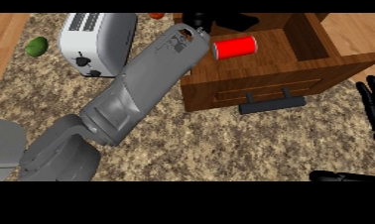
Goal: Pick up the can, place it into the drawer and close the drawer
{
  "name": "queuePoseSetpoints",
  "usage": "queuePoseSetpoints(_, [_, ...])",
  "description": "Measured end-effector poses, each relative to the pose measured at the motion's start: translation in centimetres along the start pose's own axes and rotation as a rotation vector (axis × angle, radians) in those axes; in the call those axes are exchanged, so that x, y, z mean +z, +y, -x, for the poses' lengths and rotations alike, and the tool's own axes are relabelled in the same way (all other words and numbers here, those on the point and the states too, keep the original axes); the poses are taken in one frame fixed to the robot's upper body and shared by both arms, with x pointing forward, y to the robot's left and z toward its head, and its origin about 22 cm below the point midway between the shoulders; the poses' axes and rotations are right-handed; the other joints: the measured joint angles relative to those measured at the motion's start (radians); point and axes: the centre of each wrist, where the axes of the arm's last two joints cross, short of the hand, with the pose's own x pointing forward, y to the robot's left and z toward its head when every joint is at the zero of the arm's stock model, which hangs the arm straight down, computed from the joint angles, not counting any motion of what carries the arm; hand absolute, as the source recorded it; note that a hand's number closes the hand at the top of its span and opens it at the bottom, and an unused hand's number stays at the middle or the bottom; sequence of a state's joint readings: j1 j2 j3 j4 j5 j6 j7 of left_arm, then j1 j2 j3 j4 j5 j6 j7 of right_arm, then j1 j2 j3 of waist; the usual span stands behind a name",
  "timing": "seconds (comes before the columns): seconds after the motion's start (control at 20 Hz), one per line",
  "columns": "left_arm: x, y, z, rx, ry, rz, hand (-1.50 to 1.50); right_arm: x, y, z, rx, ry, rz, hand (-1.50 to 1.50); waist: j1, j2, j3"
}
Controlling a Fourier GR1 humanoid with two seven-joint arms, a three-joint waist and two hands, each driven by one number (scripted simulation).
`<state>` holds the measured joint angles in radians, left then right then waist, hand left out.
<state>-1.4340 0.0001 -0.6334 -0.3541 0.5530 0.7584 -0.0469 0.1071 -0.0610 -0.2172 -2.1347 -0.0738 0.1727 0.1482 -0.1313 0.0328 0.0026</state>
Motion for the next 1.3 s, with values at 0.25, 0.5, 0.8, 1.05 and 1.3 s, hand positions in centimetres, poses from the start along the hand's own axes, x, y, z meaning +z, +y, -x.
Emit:
queuePoseSetpoints(0.25, [0.2, 0.0, 0.5, 0.029, 0.012, -0.023, -1.5, 0.0, -0.5, -1.2, 0.1, -0.055, -0.012, -1.5, 0.0, -0.001, 0.0])
queuePoseSetpoints(0.5, [0.5, -0.2, 0.4, 0.077, 0.027, -0.03, -1.5, -0.2, -0.7, -2.5, 0.246, -0.123, -0.047, -1.5, 0.004, -0.002, -0.001])
queuePoseSetpoints(0.8, [0.4, -0.3, -1.0, 0.146, 0.018, -0.024, -1.5, -1.0, -0.2, -3.5, 0.392, -0.184, -0.088, -1.5, 0.03, -0.007, -0.001])
queuePoseSetpoints(1.05, [0.3, -0.4, -1.7, 0.167, 0.0, -0.045, -1.5, -1.9, 0.9, -3.8, 0.564, -0.209, -0.117, -1.5, 0.057, -0.012, -0.002])
queuePoseSetpoints(1.3, [0.3, -0.5, -2.6, 0.174, -0.014, -0.046, -1.5, -3.1, 2.6, -2.2, 0.754, -0.205, -0.152, -1.5, 0.086, -0.017, -0.002])
